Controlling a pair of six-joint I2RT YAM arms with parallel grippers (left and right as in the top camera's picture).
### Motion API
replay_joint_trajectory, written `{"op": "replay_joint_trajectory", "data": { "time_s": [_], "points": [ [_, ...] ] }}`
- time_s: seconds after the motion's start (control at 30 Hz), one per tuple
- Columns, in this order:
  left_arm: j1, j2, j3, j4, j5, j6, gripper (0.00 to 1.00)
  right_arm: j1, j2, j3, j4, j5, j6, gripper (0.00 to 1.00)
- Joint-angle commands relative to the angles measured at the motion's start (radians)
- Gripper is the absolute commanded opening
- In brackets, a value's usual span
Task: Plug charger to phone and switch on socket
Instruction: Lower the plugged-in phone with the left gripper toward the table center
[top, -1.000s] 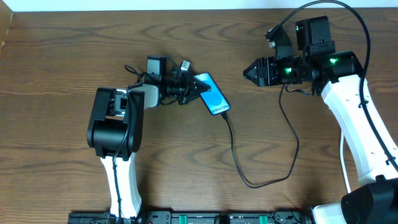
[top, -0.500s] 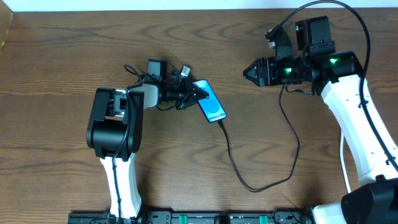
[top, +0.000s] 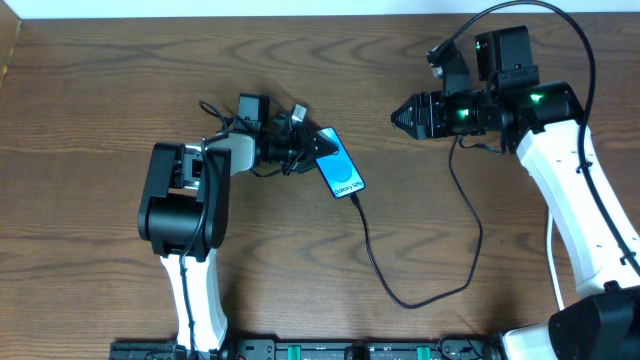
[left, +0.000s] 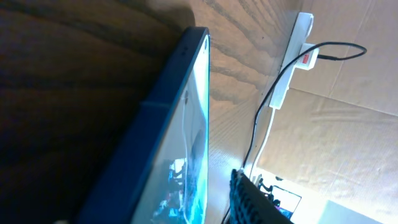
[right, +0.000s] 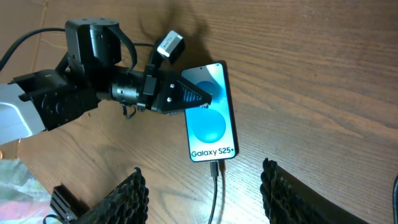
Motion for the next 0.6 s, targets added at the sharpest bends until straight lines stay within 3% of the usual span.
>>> {"op": "replay_joint_trajectory", "data": {
  "time_s": [0.0,0.13,0.3,0.57],
  "points": [
    [0.003,0.015,-0.005,-0.048,-0.170,0.010,0.38,-0.005,-0.010,0.018,-0.001,0.000,-0.011,0.58],
    [0.003,0.015,-0.005,-0.096,-0.223,0.010,0.45,-0.005,-0.010,0.018,0.000,0.002,-0.011,0.58],
    [0.003,0.015,-0.005,-0.161,-0.302,0.010,0.62,-0.005,-0.010,0.018,-0.002,0.019,-0.011,0.58],
    [0.003,0.007,-0.003,-0.246,-0.414,0.008,0.65,-0.005,-0.010,0.018,-0.001,0.020,-0.011,0.59]
  ]
}}
